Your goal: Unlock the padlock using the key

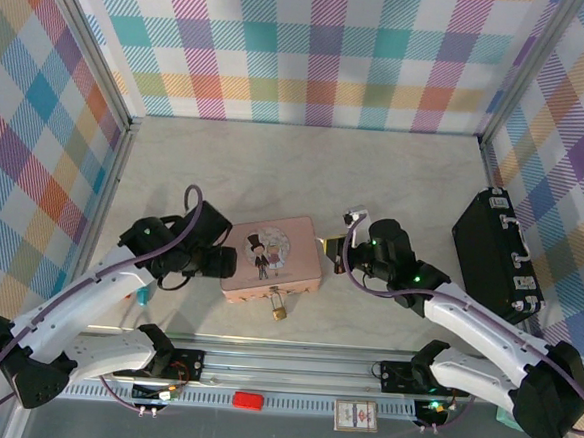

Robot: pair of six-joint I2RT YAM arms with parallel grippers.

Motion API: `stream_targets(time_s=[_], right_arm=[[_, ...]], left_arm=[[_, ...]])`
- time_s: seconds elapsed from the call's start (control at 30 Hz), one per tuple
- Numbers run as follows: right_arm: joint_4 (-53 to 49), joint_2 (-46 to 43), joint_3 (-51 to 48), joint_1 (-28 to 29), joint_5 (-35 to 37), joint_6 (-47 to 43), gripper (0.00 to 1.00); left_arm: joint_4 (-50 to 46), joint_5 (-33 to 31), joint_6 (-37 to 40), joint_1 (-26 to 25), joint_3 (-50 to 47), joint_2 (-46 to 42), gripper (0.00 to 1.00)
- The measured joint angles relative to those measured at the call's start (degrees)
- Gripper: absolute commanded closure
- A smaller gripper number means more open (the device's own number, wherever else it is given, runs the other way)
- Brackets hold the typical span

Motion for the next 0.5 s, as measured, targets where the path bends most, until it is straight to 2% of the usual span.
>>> stream_targets(time_s=[0.07, 0.23, 0.5], right_arm=[[-0.3, 0.3, 0.0, 0.0, 0.0, 0.3, 1.0], [-0.4, 0.6, 0.0, 0.0, 0.2, 1.6, 1.0], [-1.7, 0.9, 0.1, 0.0, 1.4, 2.8, 1.0]], left_arm=[[-0.4, 1.4, -2.0, -0.8, -2.1, -0.7, 0.06], [1.0, 4.2, -3.6, -4.5, -5.4, 1.3, 0.04], [7.5, 6.1, -2.0, -6.6, -7.8, 8.8, 0.02]])
